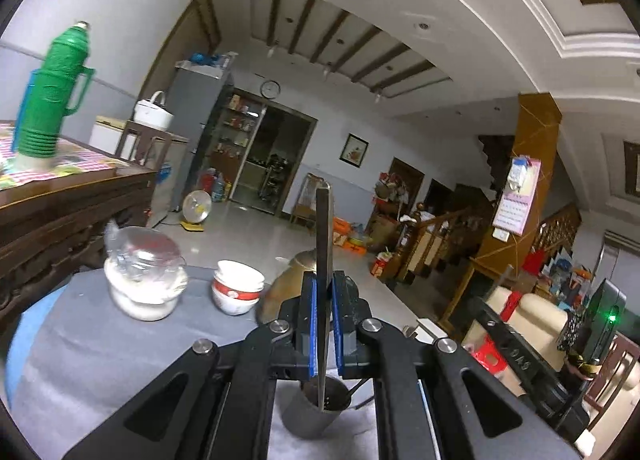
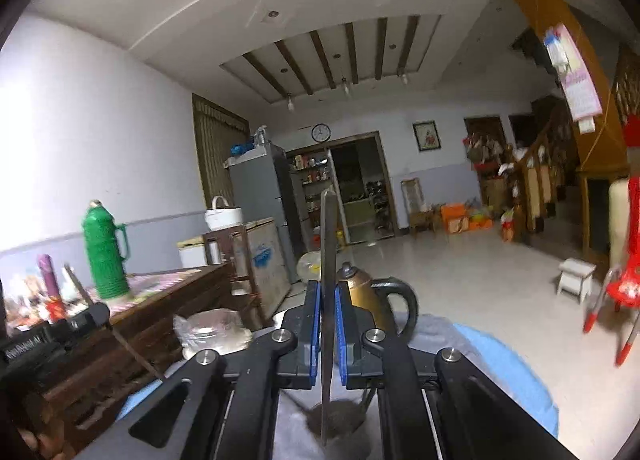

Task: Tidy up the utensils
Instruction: 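Lower both chopsticks into the grey cup, then open both tools to release the chopsticks into the cup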

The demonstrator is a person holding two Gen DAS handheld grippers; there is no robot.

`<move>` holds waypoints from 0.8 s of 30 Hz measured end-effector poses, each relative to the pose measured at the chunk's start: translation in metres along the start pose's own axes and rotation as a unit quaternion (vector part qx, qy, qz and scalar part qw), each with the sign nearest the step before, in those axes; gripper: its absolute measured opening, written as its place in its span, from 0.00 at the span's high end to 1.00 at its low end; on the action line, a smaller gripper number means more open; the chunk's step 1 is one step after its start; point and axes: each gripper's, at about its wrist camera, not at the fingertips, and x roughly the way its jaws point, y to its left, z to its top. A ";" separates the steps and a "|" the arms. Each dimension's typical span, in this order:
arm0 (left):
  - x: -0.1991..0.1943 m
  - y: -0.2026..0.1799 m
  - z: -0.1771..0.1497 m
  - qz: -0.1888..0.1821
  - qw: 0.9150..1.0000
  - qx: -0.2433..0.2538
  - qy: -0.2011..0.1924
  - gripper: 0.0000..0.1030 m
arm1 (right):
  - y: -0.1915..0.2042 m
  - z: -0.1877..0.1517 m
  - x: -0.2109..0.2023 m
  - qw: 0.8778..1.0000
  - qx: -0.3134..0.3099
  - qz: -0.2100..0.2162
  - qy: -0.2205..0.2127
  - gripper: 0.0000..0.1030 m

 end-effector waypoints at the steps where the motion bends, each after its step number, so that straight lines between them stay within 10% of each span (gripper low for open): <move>1: 0.010 -0.003 -0.002 0.000 1.000 0.005 0.003 0.93 | 0.000 -0.002 0.008 1.000 0.000 0.001 0.002 0.93; 24: 0.108 0.006 -0.053 0.007 0.994 0.024 0.109 0.93 | -0.008 -0.065 0.086 0.995 -0.032 0.000 0.099 0.92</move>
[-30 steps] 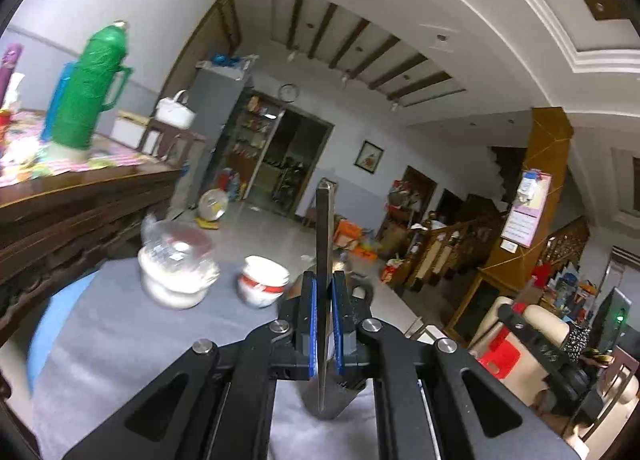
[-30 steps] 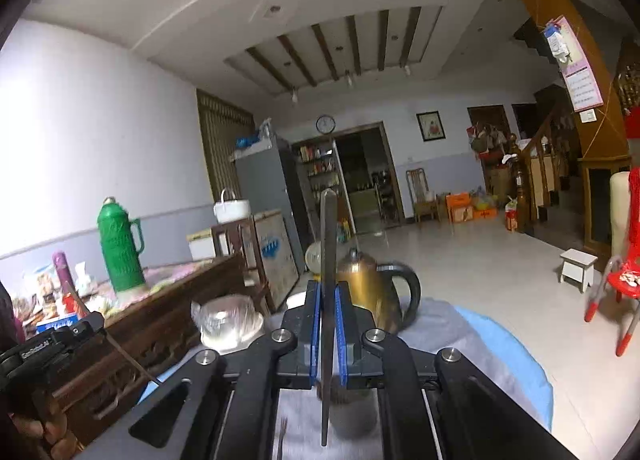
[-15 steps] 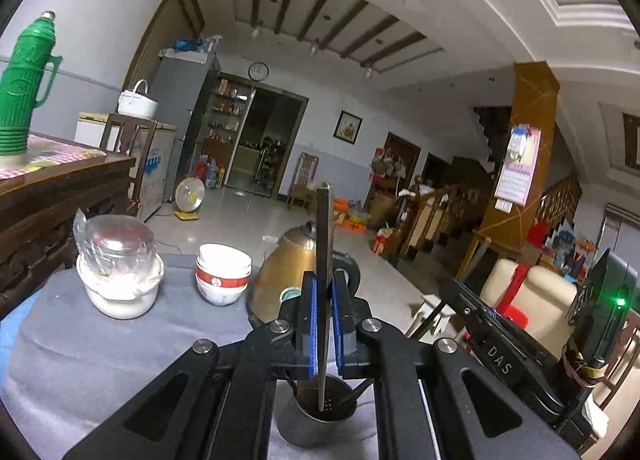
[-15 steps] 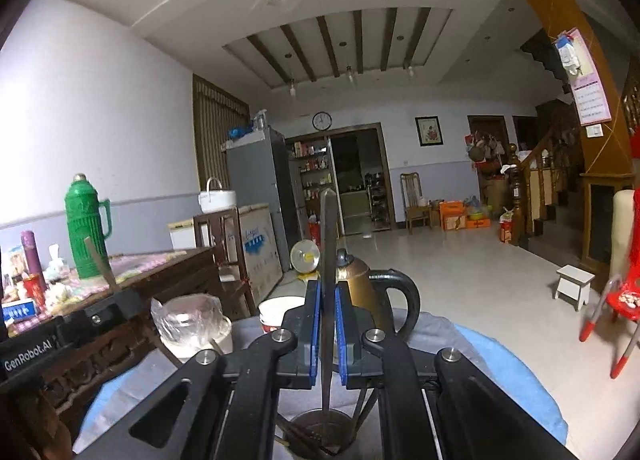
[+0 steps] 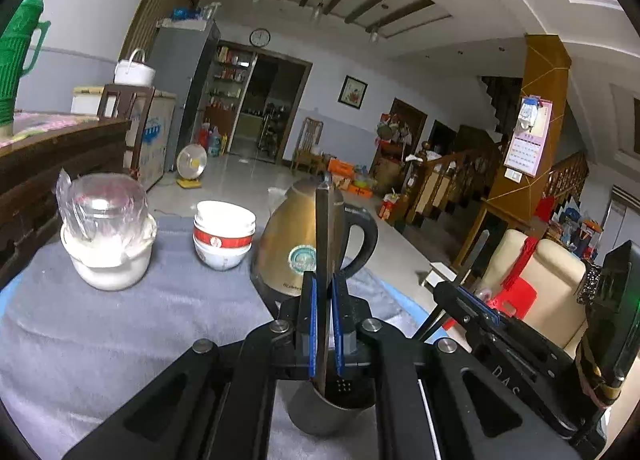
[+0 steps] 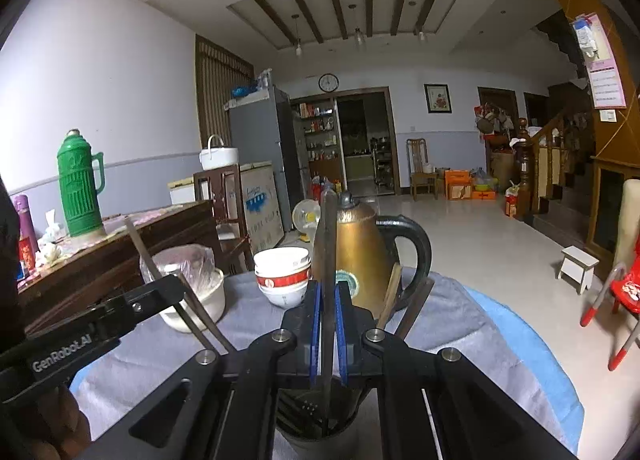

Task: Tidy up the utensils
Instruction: 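Open both tools to release the chopsticks into the cup, then withdraw both open tools above the last two chopsticks on the cloth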

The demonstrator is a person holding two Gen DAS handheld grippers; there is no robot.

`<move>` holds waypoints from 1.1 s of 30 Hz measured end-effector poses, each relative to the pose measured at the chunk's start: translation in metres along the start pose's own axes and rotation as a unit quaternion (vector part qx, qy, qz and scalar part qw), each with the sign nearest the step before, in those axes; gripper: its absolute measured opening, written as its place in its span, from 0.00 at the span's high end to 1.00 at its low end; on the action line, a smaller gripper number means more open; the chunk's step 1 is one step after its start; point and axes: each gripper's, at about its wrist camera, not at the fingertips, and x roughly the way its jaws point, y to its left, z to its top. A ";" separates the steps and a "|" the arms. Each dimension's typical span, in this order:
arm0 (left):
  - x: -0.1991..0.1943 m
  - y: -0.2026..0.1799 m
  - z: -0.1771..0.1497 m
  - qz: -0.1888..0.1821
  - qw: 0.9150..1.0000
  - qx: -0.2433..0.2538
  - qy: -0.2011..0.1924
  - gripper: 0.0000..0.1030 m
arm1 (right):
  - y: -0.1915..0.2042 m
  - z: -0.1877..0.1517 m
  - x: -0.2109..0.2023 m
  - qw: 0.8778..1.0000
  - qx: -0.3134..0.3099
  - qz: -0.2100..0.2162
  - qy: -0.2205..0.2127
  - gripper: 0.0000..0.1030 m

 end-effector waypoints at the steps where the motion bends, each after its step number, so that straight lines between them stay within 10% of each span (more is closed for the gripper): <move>1: 0.001 0.001 0.000 0.001 1.000 -0.001 0.003 0.93 | 0.000 -0.002 0.001 1.000 0.000 0.001 0.007 0.91; 4: -0.001 0.002 0.000 0.004 1.000 -0.004 0.008 0.89 | 0.002 -0.006 0.002 1.000 -0.004 -0.004 0.022 0.91; 6: -0.008 0.004 0.003 0.005 1.000 -0.011 0.007 0.65 | 0.002 -0.004 0.001 1.000 -0.007 -0.013 0.025 0.85; 10: -0.035 0.006 0.013 0.006 1.000 -0.018 -0.015 0.50 | 0.003 0.005 -0.023 1.000 -0.006 -0.017 -0.008 0.19; 21: -0.135 0.064 -0.023 0.098 0.995 -0.024 -0.027 0.25 | 0.011 0.003 -0.112 0.999 -0.009 -0.026 -0.037 0.19; 28: -0.164 0.124 -0.114 0.179 0.976 -0.085 0.090 0.25 | 0.025 -0.098 -0.104 0.993 -0.006 0.007 0.117 0.19; 33: -0.188 0.134 -0.139 0.204 0.969 -0.093 0.103 0.25 | 0.024 -0.143 -0.088 0.979 0.029 0.019 0.202 0.19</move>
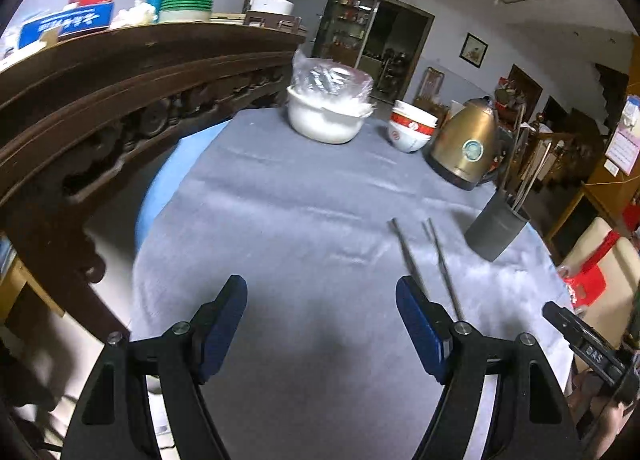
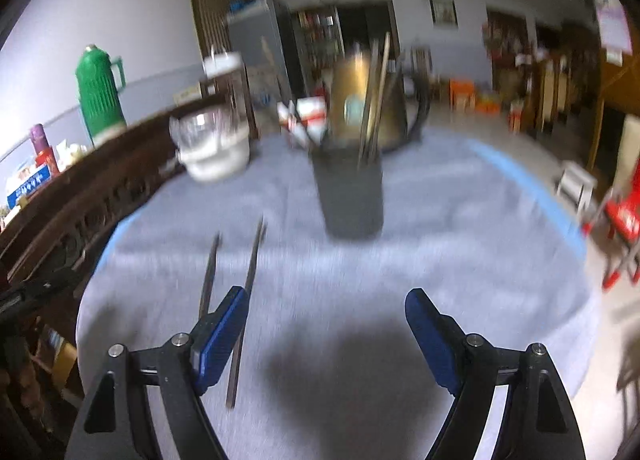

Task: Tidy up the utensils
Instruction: 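Withdraw both open tools above the last two chopsticks on the cloth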

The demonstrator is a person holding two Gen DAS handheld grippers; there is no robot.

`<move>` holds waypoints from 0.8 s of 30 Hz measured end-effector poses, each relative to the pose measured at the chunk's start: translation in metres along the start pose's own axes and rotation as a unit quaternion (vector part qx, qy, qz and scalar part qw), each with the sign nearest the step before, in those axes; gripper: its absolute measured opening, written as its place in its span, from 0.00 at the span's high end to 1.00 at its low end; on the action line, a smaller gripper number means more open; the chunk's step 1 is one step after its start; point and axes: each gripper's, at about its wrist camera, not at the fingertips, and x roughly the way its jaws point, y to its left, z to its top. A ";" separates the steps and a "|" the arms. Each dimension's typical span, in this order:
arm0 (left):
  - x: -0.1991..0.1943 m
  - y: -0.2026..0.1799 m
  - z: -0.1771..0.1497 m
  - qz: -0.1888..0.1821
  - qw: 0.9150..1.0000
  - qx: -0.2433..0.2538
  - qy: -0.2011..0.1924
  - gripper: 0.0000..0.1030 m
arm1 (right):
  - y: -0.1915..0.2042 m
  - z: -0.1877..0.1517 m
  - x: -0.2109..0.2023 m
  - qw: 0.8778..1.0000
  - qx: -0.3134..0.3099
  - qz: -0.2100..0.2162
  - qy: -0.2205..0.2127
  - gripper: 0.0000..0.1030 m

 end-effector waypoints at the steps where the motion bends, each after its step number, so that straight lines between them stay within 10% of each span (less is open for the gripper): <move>1: -0.001 0.002 -0.002 0.000 1.000 -0.002 0.000 0.25 | 0.002 0.000 0.004 1.000 0.005 0.006 0.008 0.19; 24: -0.019 0.010 -0.012 -0.007 1.000 0.002 -0.004 0.25 | 0.050 0.026 0.034 0.999 -0.020 0.025 0.033 0.19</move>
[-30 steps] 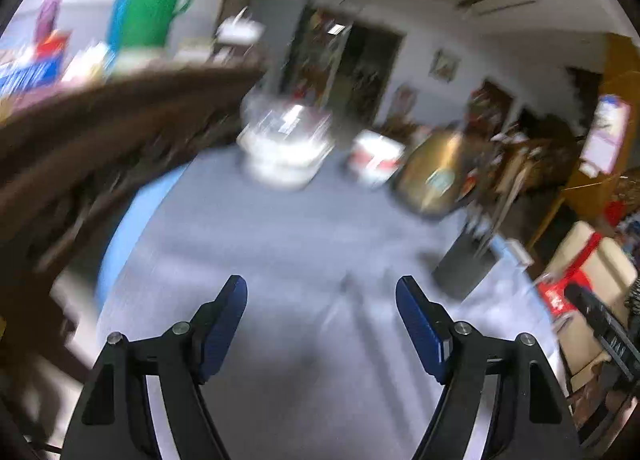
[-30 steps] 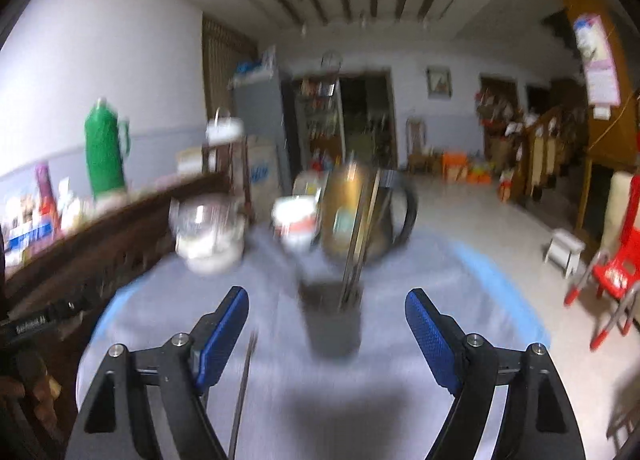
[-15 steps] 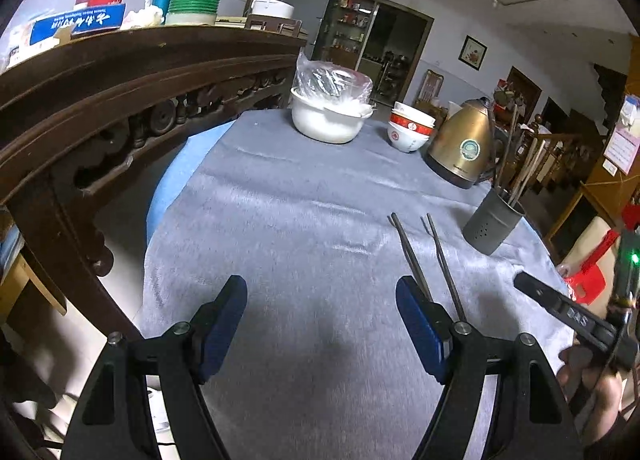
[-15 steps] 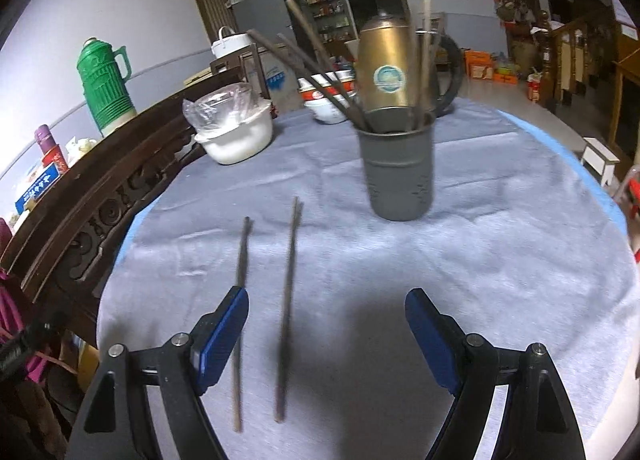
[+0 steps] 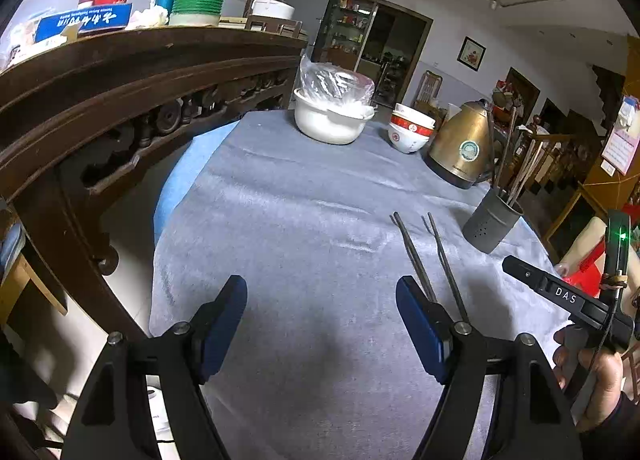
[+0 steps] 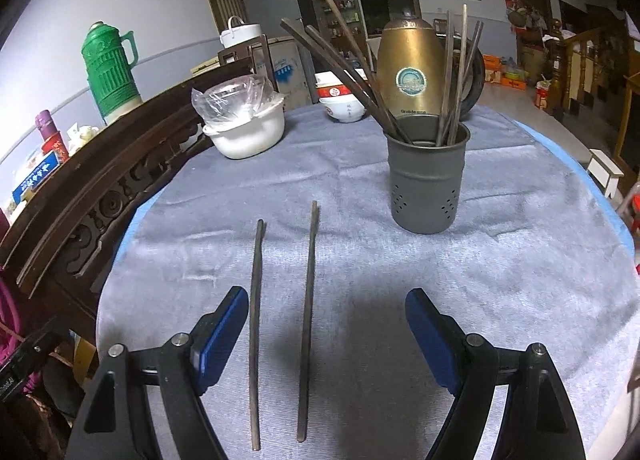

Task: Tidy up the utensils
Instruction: 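Withdraw both open tools above the last two chopsticks on the cloth, then lower the right tool onto a remaining chopstick and close it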

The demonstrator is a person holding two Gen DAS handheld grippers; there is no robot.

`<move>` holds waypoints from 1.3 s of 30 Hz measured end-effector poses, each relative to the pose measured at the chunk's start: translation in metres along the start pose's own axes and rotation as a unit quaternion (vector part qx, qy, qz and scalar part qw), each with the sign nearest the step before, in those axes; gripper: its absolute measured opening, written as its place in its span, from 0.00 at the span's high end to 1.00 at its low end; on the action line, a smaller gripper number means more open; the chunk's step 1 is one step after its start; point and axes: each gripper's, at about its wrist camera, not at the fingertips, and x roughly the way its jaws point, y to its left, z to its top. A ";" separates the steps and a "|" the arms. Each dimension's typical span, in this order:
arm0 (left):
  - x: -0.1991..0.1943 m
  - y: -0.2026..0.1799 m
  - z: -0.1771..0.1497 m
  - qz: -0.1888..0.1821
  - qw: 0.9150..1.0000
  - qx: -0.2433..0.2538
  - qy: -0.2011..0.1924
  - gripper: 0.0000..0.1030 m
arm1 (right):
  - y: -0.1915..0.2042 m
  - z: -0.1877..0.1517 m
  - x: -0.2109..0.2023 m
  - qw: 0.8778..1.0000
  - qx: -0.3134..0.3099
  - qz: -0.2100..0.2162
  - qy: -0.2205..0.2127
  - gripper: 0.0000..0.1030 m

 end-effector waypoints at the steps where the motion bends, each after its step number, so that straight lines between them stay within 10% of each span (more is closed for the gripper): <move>1: 0.000 0.001 0.000 0.000 1.000 -0.002 0.001 0.25 | 0.000 0.000 0.001 1.000 0.001 -0.001 0.000 0.19; 39: 0.033 -0.025 -0.008 -0.050 0.998 0.012 0.040 0.25 | -0.022 -0.004 0.018 0.996 0.010 -0.028 0.080 0.20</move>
